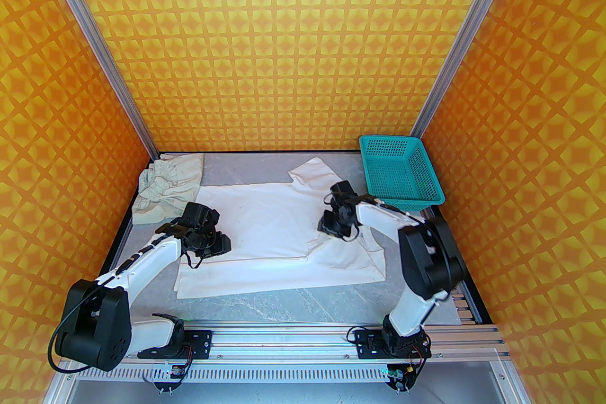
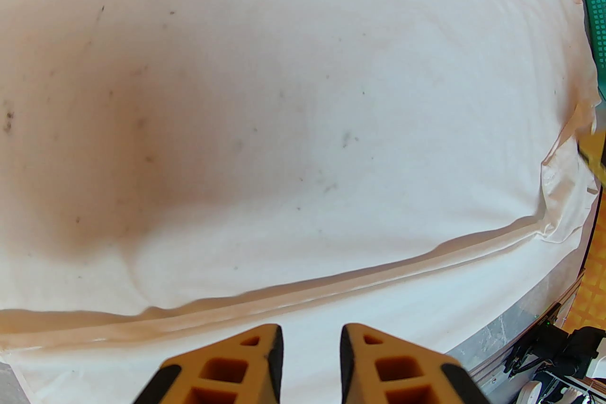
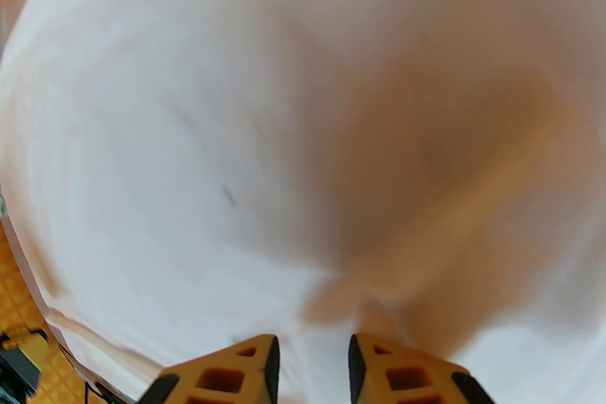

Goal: Fold and stack the mixed laundry pile

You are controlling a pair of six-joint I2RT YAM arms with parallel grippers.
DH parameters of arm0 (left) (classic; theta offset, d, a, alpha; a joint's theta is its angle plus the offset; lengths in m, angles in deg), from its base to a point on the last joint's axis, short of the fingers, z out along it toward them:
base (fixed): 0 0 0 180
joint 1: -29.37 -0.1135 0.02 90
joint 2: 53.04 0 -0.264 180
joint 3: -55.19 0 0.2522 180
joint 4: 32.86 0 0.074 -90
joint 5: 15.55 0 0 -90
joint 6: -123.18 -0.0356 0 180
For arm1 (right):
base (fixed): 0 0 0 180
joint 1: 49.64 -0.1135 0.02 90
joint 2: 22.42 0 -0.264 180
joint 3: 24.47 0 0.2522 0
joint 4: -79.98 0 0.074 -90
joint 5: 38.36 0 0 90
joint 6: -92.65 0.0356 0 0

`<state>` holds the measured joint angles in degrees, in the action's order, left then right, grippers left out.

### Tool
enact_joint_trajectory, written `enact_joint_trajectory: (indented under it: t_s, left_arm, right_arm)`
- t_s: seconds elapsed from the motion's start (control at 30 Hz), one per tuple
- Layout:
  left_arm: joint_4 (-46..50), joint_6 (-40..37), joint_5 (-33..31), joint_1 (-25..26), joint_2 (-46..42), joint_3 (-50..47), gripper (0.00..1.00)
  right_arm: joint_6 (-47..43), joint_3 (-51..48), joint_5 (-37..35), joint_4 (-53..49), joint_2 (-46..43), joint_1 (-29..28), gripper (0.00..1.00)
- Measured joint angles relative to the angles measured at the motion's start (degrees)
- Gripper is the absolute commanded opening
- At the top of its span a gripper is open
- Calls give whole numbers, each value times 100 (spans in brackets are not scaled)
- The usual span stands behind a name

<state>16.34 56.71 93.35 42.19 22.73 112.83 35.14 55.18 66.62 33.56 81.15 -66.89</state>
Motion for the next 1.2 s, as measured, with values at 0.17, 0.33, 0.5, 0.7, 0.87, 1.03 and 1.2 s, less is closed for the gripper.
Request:
enact_joint_trajectory:
  t_s: [0.17,0.33,0.5,0.7,0.87,1.03,1.2]
  left_arm:
    - [-11,0,0,0,4,0,27]
    - [-31,-20,22,11,129,96,27]
    - [-398,-28,96,79,863,459,26]
    - [-927,-79,195,210,1915,977,23]
    - [-1222,-76,212,313,2291,953,22]
    - [-1679,9,282,337,1845,221,23]
    - [-1768,90,356,337,1075,-603,23]
  right_arm:
    - [-9,39,-13,90,-50,-2,38]
    - [-24,-446,-275,31,-935,28,36]
    - [22,-1200,-603,-15,-1827,149,33]
    - [267,-2039,-717,96,-1873,142,27]
    - [428,-2321,-841,264,-1733,9,24]
    - [680,-2758,-946,533,-2116,-160,24]
    - [1069,-3338,-960,538,-2800,-518,24]
